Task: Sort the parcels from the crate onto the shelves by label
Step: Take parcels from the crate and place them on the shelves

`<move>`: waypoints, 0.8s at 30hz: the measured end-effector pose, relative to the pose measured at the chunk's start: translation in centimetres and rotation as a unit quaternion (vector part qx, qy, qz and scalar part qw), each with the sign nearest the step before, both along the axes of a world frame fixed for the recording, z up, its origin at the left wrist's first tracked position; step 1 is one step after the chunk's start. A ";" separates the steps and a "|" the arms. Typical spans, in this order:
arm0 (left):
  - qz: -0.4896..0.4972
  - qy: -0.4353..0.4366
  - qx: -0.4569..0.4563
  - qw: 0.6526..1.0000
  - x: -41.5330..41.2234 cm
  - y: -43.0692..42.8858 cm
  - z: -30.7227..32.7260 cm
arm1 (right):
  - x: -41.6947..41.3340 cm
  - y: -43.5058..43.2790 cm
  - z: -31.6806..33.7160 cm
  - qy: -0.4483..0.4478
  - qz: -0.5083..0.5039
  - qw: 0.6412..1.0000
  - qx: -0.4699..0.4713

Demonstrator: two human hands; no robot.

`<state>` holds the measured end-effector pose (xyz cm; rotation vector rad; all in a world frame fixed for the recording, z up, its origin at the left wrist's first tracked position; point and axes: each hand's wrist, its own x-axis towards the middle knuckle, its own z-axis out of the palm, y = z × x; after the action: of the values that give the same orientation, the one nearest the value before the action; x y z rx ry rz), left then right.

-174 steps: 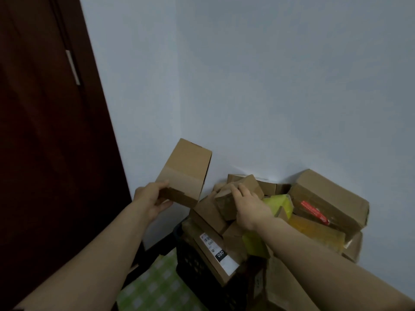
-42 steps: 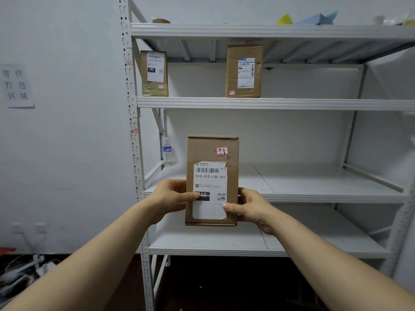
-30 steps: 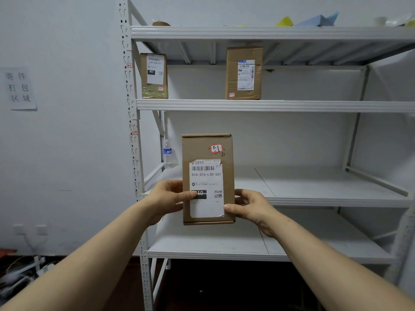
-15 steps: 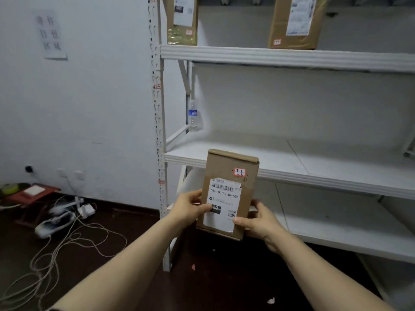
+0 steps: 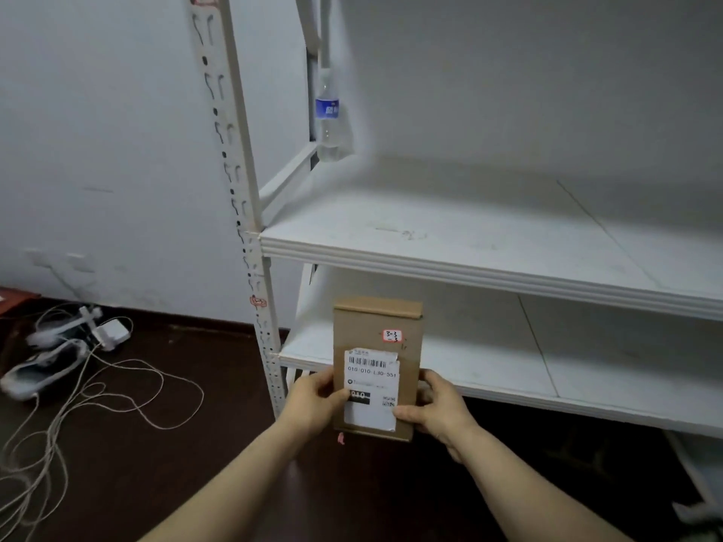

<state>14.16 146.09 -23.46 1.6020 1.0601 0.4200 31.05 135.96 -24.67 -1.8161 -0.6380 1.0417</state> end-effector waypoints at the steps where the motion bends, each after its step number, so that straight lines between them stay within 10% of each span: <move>1: -0.010 0.006 -0.011 1.000 0.7 1.3 -0.8 | 0.6 1.2 -1.1 0.001 -0.004 1.000 -0.006; 14: -0.122 0.061 0.011 0.991 13.6 8.8 -13.5 | 12.3 8.2 -11.9 -0.104 -0.019 0.993 -0.060; 24: -0.019 0.123 0.066 0.990 20.2 11.0 -18.8 | 16.6 11.1 -18.6 -0.149 0.007 0.987 -0.060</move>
<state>34.39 157.10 -42.24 1.8232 1.2055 0.2758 47.68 147.08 -43.31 -2.0982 -0.7791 0.8392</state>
